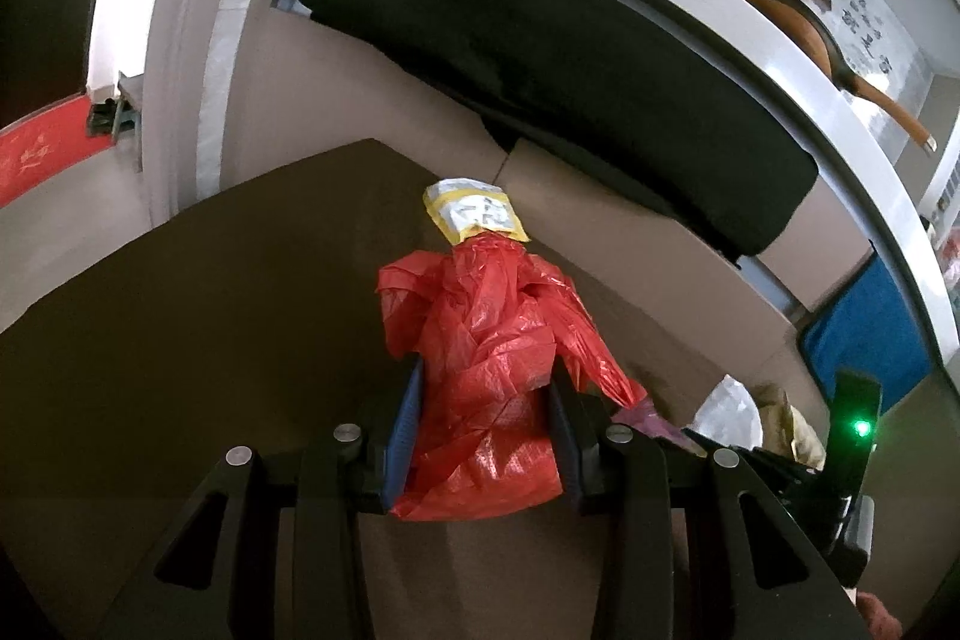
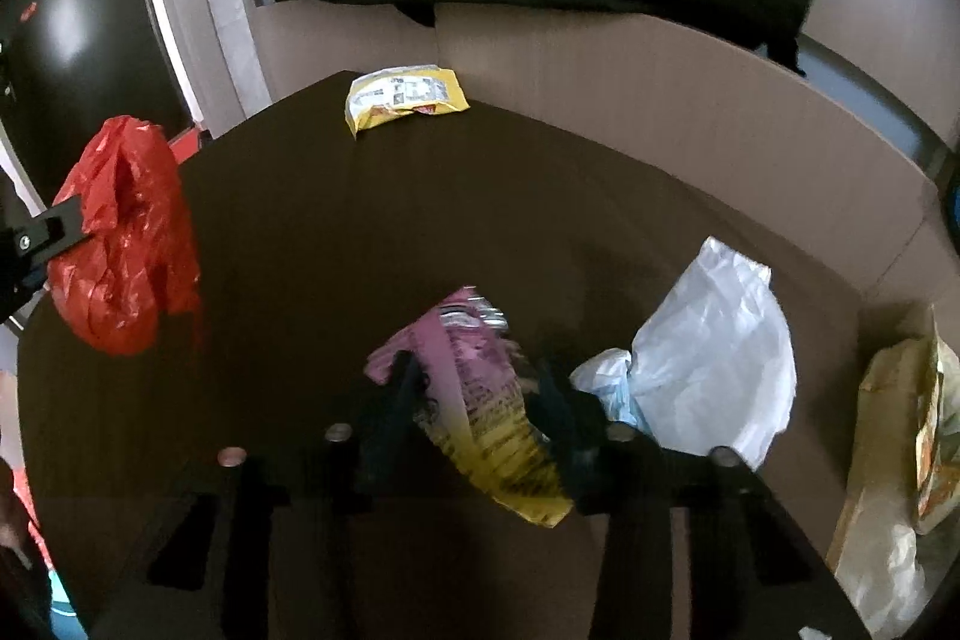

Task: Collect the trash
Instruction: 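Grasp the pink candy wrapper with the right tool while the left tool holds the red bag, then carry the red bag and pink wrapper over the bin and open both tools, then grasp the yellow-white snack packet with the left tool while the right tool grasps the tissue, then lift the snack packet and tissue and carry them toward the bin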

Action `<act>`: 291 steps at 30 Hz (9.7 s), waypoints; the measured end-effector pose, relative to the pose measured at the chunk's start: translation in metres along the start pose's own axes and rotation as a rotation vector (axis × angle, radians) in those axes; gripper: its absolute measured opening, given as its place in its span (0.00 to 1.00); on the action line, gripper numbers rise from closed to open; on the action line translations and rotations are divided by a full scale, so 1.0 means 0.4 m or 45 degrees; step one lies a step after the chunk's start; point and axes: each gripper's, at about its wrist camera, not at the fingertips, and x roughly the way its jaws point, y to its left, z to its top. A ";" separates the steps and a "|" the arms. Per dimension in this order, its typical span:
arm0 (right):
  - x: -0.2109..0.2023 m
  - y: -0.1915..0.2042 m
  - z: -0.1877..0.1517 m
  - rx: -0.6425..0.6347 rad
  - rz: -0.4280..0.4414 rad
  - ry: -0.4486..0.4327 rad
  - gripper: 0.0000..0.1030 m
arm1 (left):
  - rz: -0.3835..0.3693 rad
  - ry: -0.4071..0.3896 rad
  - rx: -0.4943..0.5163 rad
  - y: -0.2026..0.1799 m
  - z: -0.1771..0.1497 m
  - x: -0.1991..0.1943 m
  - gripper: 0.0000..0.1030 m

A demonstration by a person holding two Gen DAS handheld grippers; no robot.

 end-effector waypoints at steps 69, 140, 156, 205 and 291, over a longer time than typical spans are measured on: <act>-0.686 -0.782 -0.190 0.435 -0.298 -0.609 0.19 | -0.414 -0.123 0.786 -1.038 -0.205 0.113 0.39; -0.332 -0.718 -0.225 0.581 -0.236 -0.246 0.48 | -0.227 0.348 0.535 -0.517 -0.123 0.407 0.53; -0.269 -0.615 -0.221 0.563 -0.297 -0.159 0.48 | 0.097 0.068 0.188 -0.080 0.349 0.568 0.53; -0.018 -0.190 -0.057 0.068 -0.163 -0.009 0.33 | -0.207 0.329 0.315 -0.140 0.091 0.224 0.42; -0.808 -0.643 -0.201 0.251 -0.359 -0.699 0.27 | -0.460 -0.289 0.713 -1.019 -0.152 -0.091 0.26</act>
